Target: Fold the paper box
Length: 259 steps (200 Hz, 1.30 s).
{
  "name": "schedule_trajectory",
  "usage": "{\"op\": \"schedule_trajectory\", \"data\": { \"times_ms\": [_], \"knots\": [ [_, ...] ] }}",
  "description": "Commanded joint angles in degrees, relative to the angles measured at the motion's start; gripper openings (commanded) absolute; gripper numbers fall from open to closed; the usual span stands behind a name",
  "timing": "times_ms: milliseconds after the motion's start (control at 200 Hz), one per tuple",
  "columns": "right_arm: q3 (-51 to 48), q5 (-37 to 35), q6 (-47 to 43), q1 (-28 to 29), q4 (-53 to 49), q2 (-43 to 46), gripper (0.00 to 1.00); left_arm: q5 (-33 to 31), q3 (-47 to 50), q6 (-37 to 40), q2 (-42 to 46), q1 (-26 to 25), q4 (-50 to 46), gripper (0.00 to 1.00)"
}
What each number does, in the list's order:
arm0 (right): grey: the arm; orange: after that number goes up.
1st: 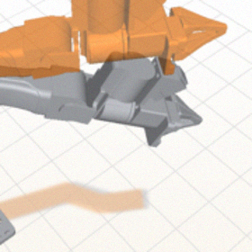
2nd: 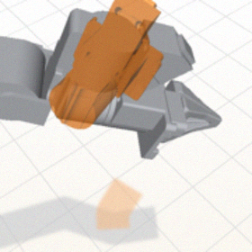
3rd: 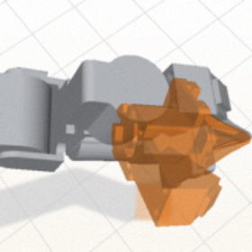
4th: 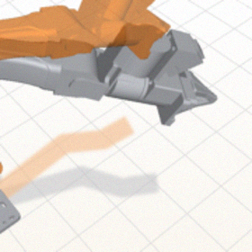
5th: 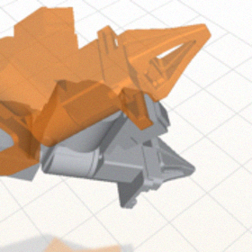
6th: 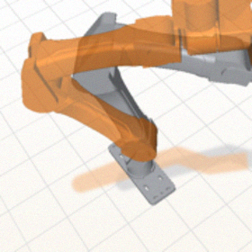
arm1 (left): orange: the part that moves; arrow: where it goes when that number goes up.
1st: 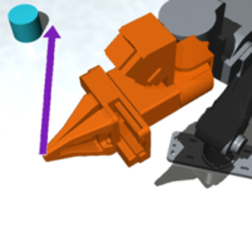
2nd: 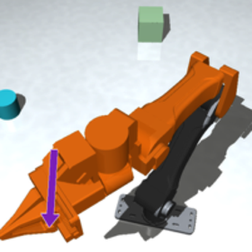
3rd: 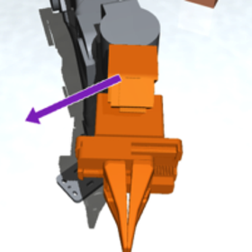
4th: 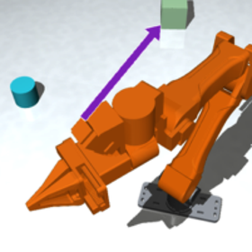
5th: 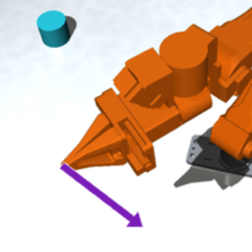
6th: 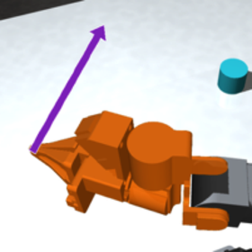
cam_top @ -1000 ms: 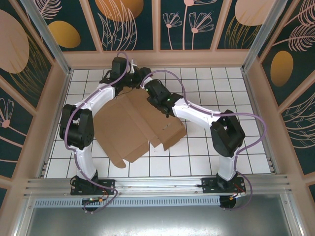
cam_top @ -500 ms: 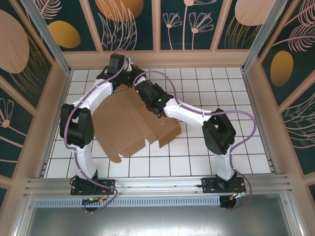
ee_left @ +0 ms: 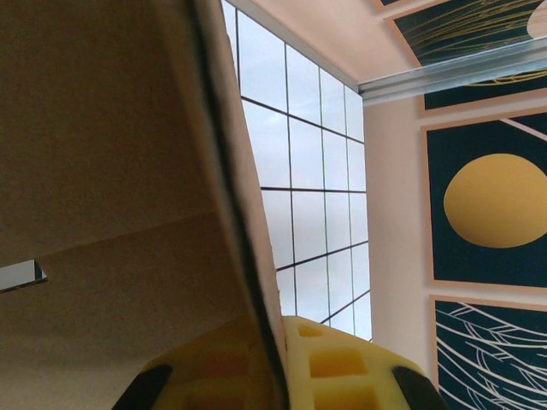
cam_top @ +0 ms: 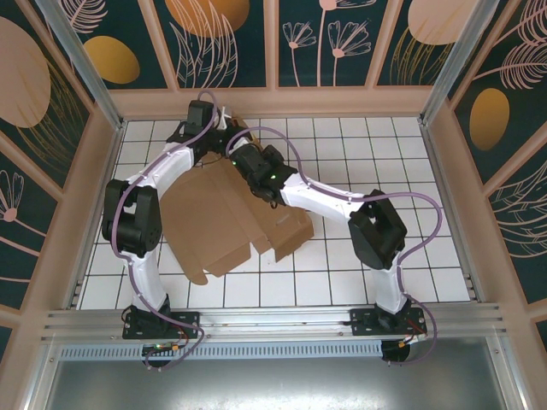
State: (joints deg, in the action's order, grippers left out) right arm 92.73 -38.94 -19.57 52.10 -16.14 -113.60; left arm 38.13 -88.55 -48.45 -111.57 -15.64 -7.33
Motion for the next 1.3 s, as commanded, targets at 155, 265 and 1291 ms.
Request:
{"op": "schedule_trajectory", "data": {
  "times_ms": [155,265,1291],
  "knots": [
    [-8.7,21.3,6.2,-1.2,4.2,15.3,0.90,4.4,2.9,-0.6,2.8,0.4,8.7,0.00],
    [-11.5,35.3,10.8,-4.4,4.0,21.9,0.91,6.1,4.0,-1.7,2.7,0.7,12.0,0.00],
    [-16.6,60.3,25.9,-18.2,-4.3,16.8,0.92,15.6,17.9,-18.6,-1.5,0.9,49.7,0.00]
  ]
}}
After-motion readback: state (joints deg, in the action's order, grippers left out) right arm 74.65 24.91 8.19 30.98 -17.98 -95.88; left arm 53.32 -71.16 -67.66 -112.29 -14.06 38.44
